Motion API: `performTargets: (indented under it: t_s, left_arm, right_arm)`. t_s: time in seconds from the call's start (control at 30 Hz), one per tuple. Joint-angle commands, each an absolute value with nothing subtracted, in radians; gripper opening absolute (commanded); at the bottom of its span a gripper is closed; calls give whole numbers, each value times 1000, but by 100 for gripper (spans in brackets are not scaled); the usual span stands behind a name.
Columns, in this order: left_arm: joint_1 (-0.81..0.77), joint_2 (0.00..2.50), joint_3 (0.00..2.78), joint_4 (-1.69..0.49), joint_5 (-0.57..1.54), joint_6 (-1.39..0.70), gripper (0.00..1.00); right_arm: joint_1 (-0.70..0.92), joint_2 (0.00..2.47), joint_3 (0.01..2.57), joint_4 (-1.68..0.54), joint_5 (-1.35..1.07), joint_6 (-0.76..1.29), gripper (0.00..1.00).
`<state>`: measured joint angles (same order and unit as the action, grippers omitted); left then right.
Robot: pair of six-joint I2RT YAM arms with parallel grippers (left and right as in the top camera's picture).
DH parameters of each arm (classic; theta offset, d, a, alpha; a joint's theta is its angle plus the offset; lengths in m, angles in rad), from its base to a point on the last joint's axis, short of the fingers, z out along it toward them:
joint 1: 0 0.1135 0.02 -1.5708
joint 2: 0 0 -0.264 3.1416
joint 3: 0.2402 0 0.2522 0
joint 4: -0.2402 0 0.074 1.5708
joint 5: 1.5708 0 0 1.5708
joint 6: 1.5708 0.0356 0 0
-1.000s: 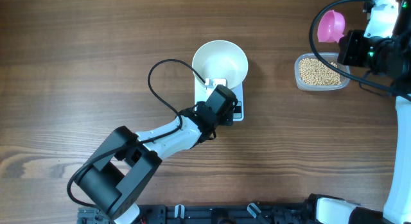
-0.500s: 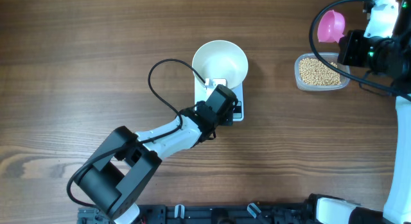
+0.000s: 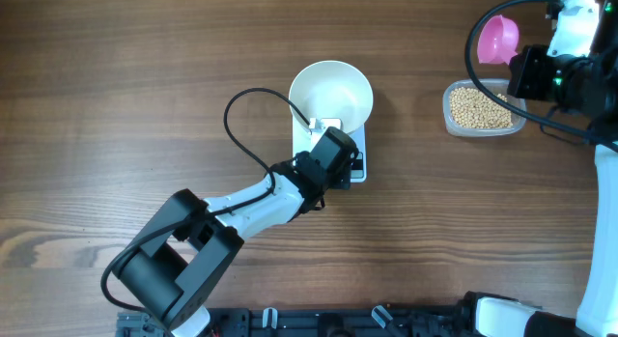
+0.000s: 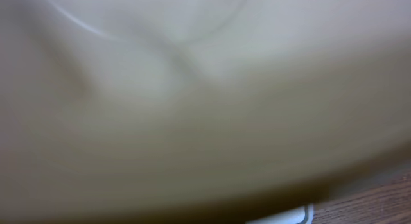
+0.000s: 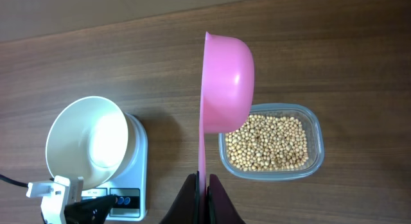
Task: Scoop item into bowl and weigh 150g on scale
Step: 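Pull the left gripper back from the scale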
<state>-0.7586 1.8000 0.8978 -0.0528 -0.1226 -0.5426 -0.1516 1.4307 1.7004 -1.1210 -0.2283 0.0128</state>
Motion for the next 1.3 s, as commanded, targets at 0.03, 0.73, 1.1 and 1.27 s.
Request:
performTargets:
  t_s: [0.03,0.73,1.1,1.27]
  left_arm:
    - [-761,1856,883,-101,-114,-528,4]
    - [-679,999,883,-243,-149,-473,4]
    - [-307,642,883,-671,-305,-393,100]
    - [-307,659,883,-734,-304,-393,100]
  right_arm:
    - [-150,1435,1696,-1118,-245,1,4]
    - [-150,1434,1696,-1136,-364,-19,4]
    - [-150,1435,1696,-1197,-469,-107,4]
    - [-150,1435,1695,-1122,-460,-184,4]
